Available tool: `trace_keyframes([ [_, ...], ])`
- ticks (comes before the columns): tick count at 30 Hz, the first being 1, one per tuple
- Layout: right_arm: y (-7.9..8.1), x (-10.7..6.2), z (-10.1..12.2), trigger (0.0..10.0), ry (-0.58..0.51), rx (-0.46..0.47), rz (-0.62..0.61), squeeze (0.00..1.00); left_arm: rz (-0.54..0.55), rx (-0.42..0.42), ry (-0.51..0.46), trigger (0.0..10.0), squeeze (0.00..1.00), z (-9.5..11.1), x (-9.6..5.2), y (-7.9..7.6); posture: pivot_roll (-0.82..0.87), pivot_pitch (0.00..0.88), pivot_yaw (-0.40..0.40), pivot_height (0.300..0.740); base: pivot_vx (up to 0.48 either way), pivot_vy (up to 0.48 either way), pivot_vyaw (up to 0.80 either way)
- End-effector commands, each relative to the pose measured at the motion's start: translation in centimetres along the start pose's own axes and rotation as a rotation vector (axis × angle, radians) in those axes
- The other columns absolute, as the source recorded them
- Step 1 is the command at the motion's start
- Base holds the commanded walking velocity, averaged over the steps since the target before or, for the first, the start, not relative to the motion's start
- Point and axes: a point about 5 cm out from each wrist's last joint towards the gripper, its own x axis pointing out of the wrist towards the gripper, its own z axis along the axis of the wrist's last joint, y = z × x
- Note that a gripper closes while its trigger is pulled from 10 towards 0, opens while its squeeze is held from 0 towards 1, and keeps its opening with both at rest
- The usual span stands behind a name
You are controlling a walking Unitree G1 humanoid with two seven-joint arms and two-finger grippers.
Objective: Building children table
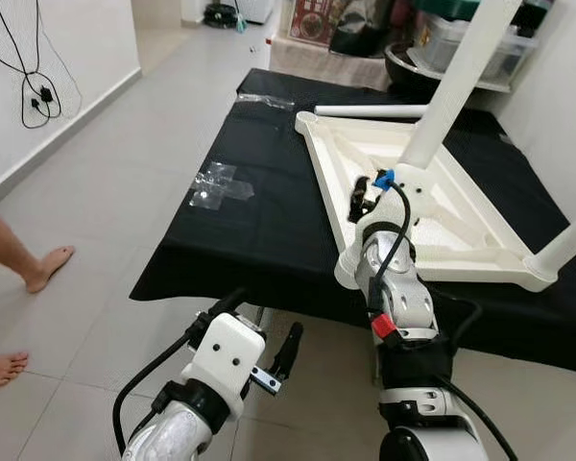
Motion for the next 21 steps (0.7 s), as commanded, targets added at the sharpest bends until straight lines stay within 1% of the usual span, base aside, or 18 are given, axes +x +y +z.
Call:
trace_keyframes([
  [1,0.3,0.1,0.1,10.0,-0.007,0.051,0.044,0.0,-0.005,0.002,0.008,10.0,0.0,-0.3,0.0,-0.2,0.14,0.072,-0.15,0.74,0.0,0.0,0.0],
  [2,0.0,0.5,0.6,10.0,-0.028,0.069,0.102,0.0,-0.006,0.001,0.006,10.0,0.0,-0.3,0.0,-0.2,0.14,0.07,-0.149,0.74,0.0,0.0,0.0],
  [3,0.0,0.5,0.6,10.0,-0.028,0.069,0.102,0.0,-0.006,0.001,0.006,10.0,0.0,-0.3,0.0,-0.2,0.14,0.07,-0.149,0.74,0.0,0.0,0.0],
  [4,-0.2,0.7,1.0,10.0,-0.043,0.079,0.141,0.0,-0.006,0.001,0.005,10.0,0.0,-0.3,0.1,-0.2,0.14,0.069,-0.148,0.74,0.0,0.0,0.0],
  [6,-0.9,1.5,1.6,10.0,-0.05,0.121,0.31,0.0,-0.006,0.001,0.003,10.0,0.0,-0.2,0.1,-0.2,0.14,0.067,-0.154,0.74,0.0,0.0,0.0],
  [7,-1.2,1.7,1.8,10.0,-0.049,0.138,0.373,0.0,-0.006,0.001,0.003,10.0,0.0,-0.2,0.1,-0.2,0.14,0.067,-0.154,0.74,0.0,0.0,0.0],
  [8,-1.2,1.7,1.8,10.0,-0.049,0.138,0.373,0.0,-0.006,0.001,0.003,10.0,0.0,-0.2,0.1,-0.2,0.14,0.067,-0.154,0.74,0.0,0.0,0.0],
  [9,-2.0,1.9,2.1,10.0,-0.039,0.159,0.496,0.0,-0.002,0.003,0.002,10.0,0.0,-0.2,0.1,-0.1,0.15,0.066,-0.158,0.74,0.0,0.0,0.0],
  [10,-2.0,1.9,2.1,10.0,-0.039,0.159,0.496,0.0,-0.002,0.003,0.002,10.0,0.0,-0.2,0.1,-0.1,0.15,0.066,-0.158,0.74,0.0,0.0,0.0],
  [11,-2.5,1.9,2.4,10.0,-0.032,0.172,0.572,0.0,0.0,0.004,0.001,10.0,0.0,-0.2,0.1,0.0,0.15,0.066,-0.158,0.74,0.0,0.0,0.0],
  [12,-3.0,1.4,2.5,10.0,0.02,0.188,0.783,0.0,0.006,0.006,0.001,10.0,0.0,-0.2,0.1,0.2,0.14,0.067,-0.155,0.74,0.0,0.0,0.0],
  [13,-3.0,1.4,2.5,10.0,0.02,0.188,0.783,0.0,0.006,0.006,0.001,10.0,0.0,-0.2,0.1,0.2,0.14,0.067,-0.155,0.74,0.0,0.0,0.0],
  [14,-2.7,0.8,2.4,10.0,0.052,0.167,0.923,0.0,0.005,0.008,0.001,10.0,0.0,-0.2,0.1,0.3,0.14,0.068,-0.154,0.74,0.0,0.0,0.0],
  [15,-2.6,0.3,2.3,10.0,0.075,0.153,1.016,0.0,0.005,0.009,0.001,10.0,0.0,-0.1,0.1,0.3,0.14,0.068,-0.154,0.74,0.0,0.0,0.0],
  [16,-2.6,0.3,2.3,10.0,0.075,0.153,1.016,0.0,0.005,0.009,0.001,10.0,0.0,-0.1,0.1,0.3,0.14,0.068,-0.154,0.74,0.0,0.0,0.0],
  [19,-1.2,-1.4,1.5,10.0,0.16,0.079,1.306,0.0,0.002,0.009,-0.002,10.0,0.0,-0.1,0.1,0.1,0.16,0.069,-0.157,0.74,0.0,0.0,0.0],
  [20,-0.8,-1.8,1.3,10.0,0.176,0.063,1.372,0.0,0.002,0.007,-0.003,10.0,0.0,0.0,0.1,0.1,0.16,0.069,-0.157,0.74,0.0,0.0,0.0],
  [21,-0.7,-1.9,1.2,10.0,0.183,0.055,1.405,0.0,0.003,0.007,-0.003,10.0,0.0,0.0,0.1,0.1,0.16,0.069,-0.157,0.74,0.0,0.0,0.0],
])
